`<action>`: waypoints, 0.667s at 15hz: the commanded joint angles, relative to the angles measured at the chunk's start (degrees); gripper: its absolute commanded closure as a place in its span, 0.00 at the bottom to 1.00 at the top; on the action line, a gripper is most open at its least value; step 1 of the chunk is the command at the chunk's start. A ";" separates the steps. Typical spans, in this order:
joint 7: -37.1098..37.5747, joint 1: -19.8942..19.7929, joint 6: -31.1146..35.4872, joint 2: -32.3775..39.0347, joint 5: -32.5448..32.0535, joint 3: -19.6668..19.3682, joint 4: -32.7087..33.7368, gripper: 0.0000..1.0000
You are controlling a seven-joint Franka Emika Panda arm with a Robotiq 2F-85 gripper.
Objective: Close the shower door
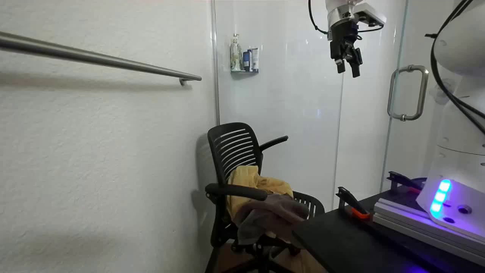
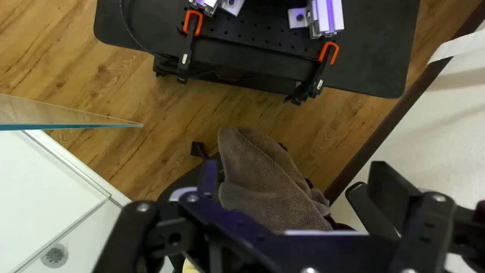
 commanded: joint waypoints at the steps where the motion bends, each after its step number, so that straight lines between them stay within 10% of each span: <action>1: -0.05 -0.20 -0.07 0.03 0.07 0.19 0.07 0.00; 10: -10.92 -6.63 11.91 -21.93 0.36 -12.73 -9.17 0.00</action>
